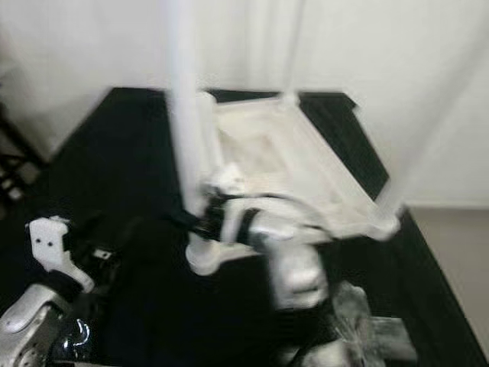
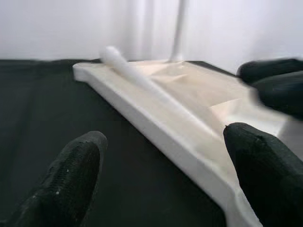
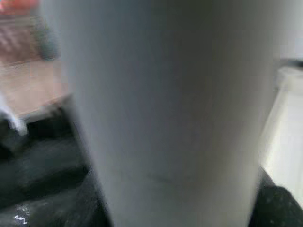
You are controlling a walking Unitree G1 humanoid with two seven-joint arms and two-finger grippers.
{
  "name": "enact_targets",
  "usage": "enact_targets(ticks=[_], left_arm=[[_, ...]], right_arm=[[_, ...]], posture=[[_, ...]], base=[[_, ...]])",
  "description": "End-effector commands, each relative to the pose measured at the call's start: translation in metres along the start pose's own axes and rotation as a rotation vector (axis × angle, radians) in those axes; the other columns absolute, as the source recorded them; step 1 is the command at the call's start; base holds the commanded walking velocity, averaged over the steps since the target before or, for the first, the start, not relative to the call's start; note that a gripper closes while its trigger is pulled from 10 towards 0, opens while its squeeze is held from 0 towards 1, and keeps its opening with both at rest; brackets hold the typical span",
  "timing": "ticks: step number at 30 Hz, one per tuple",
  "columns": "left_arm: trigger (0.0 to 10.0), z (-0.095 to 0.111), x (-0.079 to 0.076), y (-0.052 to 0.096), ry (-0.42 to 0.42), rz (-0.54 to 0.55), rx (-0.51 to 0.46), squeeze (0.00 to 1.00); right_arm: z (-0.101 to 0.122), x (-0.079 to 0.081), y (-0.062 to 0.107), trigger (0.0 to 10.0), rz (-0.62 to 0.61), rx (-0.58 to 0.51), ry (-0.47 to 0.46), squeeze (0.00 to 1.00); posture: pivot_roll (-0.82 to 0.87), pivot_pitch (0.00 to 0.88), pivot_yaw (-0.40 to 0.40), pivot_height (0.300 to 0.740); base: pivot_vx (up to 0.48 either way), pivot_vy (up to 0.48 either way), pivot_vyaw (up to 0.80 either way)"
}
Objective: Building children table
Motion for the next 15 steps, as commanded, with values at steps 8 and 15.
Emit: enact_targets(ticks=[8,15], left_arm=[[10.0,-0.006,0.006,0.004,-0.011,-0.010,0.052,0.00],[10.0,-0.005,0.007,0.005,-0.006,0.025,0.034,0.00]], right_arm=[[-0.029,-0.026,0.001,10.0,-0.016,0.191,-0.043,0.71],[0.014,-0.007,-0.008,10.0,0.345,0.005,0.010,1.00]], posture=[[-0.02,0.076,0.054,0.740],[-0.02,0.077,0.046,0.740]], base=[[0.000,0.000,0.00],[0.000,0.000,0.00]])
Point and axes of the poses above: a point about 5 cm out from each wrist's last joint towards the gripper, its own y axis pointing back from the gripper into the wrist, its own z axis along the axis of the wrist's last joint, x = y × z, the point moved 3 cm from there along -y, pointing out of the wrist towards the gripper, and after that the axes turned 3 degrees about y, right-handed, at the moved point
